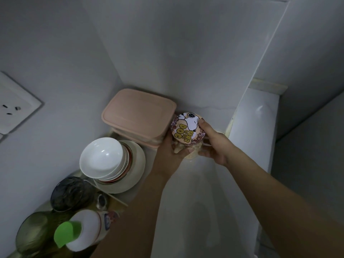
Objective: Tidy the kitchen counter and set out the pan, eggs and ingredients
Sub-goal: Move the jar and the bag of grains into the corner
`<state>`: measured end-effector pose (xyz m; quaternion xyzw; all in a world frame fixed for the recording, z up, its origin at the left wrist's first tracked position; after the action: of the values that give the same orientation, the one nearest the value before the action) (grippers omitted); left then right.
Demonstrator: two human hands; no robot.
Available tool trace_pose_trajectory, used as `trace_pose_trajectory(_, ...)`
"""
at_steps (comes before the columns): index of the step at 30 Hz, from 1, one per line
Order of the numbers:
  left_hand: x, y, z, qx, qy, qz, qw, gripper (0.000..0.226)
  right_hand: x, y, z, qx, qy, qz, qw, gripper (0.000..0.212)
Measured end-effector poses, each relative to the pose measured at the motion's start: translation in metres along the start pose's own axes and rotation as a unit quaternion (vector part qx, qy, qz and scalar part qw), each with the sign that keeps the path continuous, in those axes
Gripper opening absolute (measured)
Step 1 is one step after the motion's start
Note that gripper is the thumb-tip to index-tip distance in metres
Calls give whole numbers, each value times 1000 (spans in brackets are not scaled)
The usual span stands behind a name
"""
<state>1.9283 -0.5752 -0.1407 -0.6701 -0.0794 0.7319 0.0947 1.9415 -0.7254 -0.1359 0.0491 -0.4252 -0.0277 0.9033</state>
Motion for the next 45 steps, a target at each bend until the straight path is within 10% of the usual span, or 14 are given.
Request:
trace_pose_trajectory(24, 0, 6, -3, -27, 6, -21, 999, 78, 4, 6, -10, 17, 7, -43, 999, 46)
trace_pose_trajectory(29, -7, 1, 8, -91, -5, -83, 992, 72, 10, -5, 5, -58, -4, -45, 997, 78)
trace_pose_trajectory(36, -6, -12, 79, -138, -92, -223, 961, 58, -13, -30, 56, -195, -144, 83, 967, 67)
trace_pose_trajectory(45, -17, -37, 177, -185, -122, -281, 934, 51, -38, 2, 117, -131, -245, 196, 940, 58)
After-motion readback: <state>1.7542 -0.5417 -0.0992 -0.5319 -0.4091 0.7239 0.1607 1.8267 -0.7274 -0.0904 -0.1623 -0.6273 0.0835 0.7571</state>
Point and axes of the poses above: each hand's wrist, its own z-axis away from the middle knuckle, its own y-axis out of the palm, x = y × z, the point moved 7 cm from there along -z, towards the middle knuckle, and after that the axes turned 1 degree about -y, right-handed, at the moved point
